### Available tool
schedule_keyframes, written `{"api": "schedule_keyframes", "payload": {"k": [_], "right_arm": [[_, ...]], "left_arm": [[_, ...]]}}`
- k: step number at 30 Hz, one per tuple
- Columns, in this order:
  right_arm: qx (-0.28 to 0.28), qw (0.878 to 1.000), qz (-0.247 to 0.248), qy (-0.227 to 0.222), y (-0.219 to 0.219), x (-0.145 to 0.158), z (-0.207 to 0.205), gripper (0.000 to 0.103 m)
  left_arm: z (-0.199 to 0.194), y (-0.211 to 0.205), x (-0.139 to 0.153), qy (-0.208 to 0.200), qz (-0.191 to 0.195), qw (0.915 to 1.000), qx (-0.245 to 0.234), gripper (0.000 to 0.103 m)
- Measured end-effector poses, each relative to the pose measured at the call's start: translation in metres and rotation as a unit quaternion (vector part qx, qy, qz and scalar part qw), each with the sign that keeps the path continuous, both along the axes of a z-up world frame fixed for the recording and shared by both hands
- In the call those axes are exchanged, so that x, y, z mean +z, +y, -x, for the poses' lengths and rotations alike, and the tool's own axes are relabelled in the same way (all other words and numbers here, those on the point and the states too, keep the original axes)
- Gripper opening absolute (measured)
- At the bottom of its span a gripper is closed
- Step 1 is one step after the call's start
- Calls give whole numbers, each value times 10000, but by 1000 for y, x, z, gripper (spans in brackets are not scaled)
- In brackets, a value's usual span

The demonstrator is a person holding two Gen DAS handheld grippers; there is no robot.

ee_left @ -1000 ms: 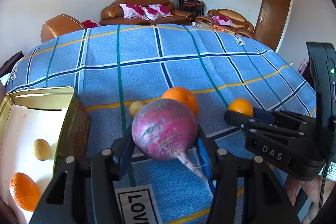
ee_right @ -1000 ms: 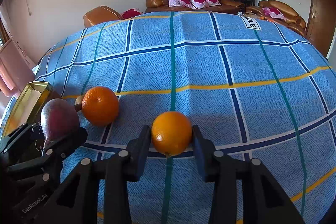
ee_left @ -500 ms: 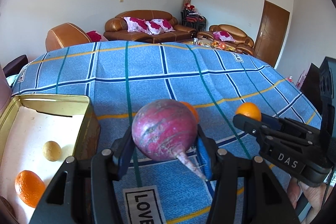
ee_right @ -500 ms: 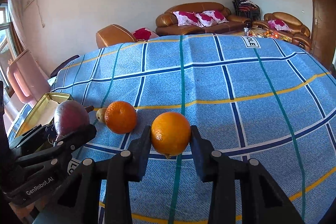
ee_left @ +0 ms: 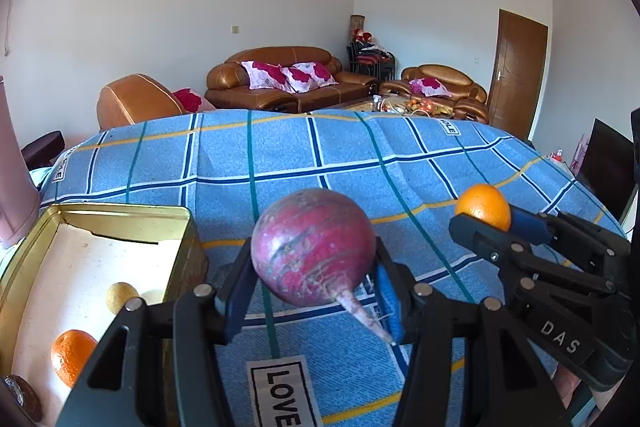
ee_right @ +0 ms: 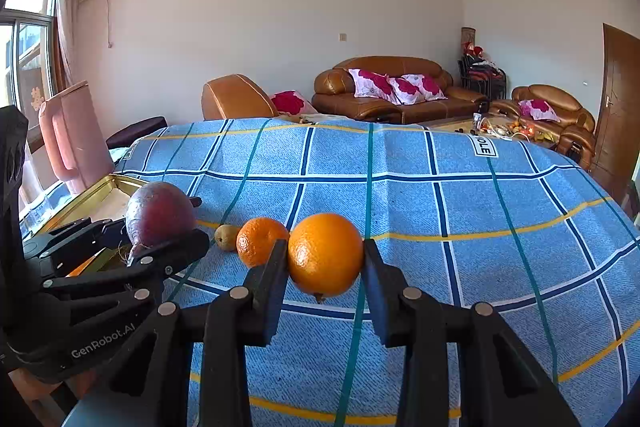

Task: Organize fruits
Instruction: 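Lift and carry the purple fruit and orange toward the gold tin tray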

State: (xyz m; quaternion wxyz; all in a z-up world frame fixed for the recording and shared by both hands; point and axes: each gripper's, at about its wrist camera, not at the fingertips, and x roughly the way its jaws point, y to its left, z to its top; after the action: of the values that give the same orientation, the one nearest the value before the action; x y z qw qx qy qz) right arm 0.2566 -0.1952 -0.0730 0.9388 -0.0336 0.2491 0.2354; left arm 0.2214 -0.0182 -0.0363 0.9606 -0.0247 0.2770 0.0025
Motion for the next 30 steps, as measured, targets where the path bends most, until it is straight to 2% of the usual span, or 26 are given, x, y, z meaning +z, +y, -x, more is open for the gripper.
{"api": "schedule_keyframes", "payload": {"k": [13, 30], "right_arm": [[21, 9986, -57, -531, -1, 7, 21, 38], [54, 9966, -187, -806, -3, 8, 37, 38]], "left_arm": [[16, -6, 5, -292, -224, 9993, 8, 55], [37, -11, 12, -741, -477, 9960, 123, 55]]}}
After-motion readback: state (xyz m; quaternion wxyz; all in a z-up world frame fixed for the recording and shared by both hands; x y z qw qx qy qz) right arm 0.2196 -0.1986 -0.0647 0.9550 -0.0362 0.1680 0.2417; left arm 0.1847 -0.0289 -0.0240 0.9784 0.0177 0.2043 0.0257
